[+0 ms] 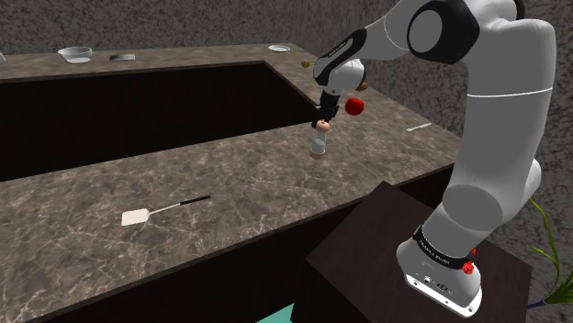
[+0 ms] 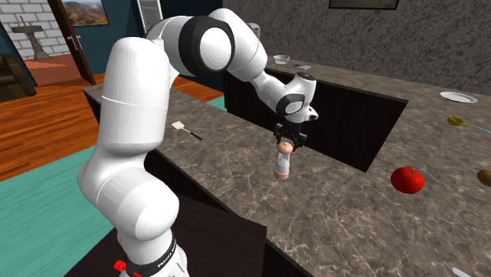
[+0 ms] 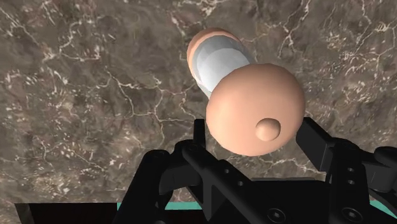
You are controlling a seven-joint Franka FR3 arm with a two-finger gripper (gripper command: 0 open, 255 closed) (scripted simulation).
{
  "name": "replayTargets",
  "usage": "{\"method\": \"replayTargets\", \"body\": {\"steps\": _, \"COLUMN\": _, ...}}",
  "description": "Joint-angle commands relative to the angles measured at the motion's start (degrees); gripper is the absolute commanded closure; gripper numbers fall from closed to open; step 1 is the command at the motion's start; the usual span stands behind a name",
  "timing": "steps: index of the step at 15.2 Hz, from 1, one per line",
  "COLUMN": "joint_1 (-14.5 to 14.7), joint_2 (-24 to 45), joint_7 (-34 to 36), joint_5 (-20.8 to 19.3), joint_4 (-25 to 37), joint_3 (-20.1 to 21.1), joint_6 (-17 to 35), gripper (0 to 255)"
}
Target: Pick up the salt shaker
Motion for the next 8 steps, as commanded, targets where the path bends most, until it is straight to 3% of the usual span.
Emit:
{"method": "replayTargets", "body": {"steps": 1, "joint_1": 0.09, "joint_2": -0.48, "joint_7": 0.29, "joint_5": -0.32, "joint_4": -0.05, "joint_3": -0.19, "joint_6": -0.56, "gripper": 255}}
{"method": "replayTargets", "body": {"steps": 8, "joint_1": 0.64, "joint_2": -3.80, "joint_7": 2.01, "joint_5": -2.18, "joint_4": 0.88, "joint_3": -1.08, "joint_6": -4.58, "gripper": 255}}
